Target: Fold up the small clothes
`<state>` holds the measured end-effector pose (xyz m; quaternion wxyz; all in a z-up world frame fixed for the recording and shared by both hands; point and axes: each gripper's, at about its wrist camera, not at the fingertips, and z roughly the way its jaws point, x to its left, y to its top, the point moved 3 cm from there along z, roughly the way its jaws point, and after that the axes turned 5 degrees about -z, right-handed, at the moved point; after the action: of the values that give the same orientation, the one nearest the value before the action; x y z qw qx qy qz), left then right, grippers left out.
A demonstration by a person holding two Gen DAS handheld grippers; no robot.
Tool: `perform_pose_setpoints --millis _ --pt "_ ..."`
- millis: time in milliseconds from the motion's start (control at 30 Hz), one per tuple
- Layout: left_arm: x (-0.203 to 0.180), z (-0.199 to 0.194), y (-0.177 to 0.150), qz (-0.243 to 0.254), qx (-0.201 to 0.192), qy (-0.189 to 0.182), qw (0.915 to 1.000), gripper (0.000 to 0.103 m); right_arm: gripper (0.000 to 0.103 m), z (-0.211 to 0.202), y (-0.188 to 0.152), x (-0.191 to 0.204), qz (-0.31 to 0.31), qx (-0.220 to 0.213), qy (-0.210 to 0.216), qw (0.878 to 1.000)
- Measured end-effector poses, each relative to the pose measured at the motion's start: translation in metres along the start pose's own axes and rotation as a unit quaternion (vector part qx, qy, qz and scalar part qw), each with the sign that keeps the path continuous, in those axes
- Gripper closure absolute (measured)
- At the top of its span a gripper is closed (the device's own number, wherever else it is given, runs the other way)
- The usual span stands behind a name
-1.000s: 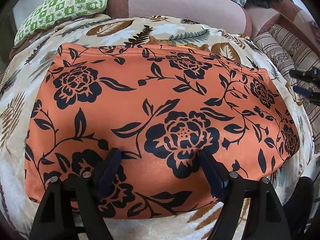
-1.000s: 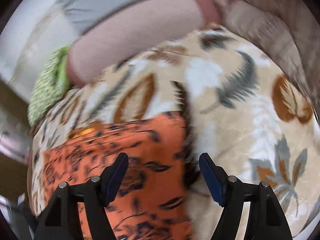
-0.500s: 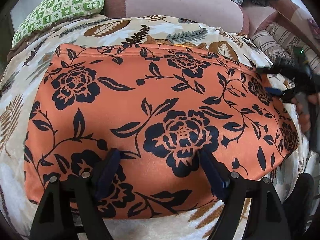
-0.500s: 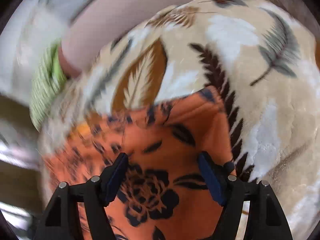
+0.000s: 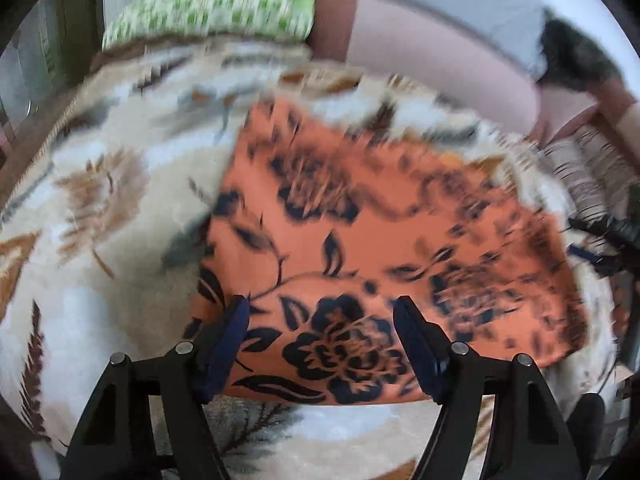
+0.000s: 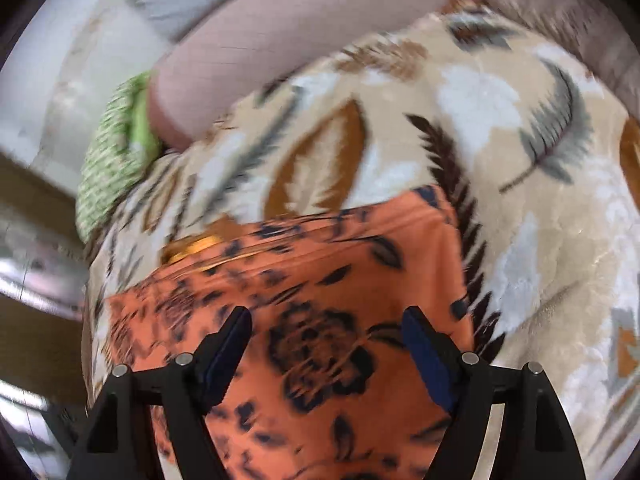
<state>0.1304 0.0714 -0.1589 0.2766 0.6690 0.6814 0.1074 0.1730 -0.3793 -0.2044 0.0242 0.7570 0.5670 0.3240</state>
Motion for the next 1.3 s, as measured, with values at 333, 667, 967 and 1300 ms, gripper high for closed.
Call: perform_pose_setpoints --millis 333,667,967,1300 --pt "0.000 0.001 -0.013 0.030 0.009 0.036 0.9989 0.031 0.023 -0.012 -0.052 -0.036 0.066 0.023 0.023 0.997" --pt "-0.052 0.002 -0.005 0.040 -0.007 0.019 0.9990 0.029 0.023 -0.080 -0.136 -0.054 0.197 -0.043 0.109 0.973" --pt "-0.077 0.018 -0.012 0.044 0.020 0.028 0.9984 0.029 0.023 -0.038 -0.157 -0.084 0.288 -0.038 0.140 0.947" --pt "-0.074 0.015 -0.008 0.035 0.004 0.051 0.9981 0.029 0.027 -0.034 -0.145 -0.099 0.315 -0.065 0.164 0.932"
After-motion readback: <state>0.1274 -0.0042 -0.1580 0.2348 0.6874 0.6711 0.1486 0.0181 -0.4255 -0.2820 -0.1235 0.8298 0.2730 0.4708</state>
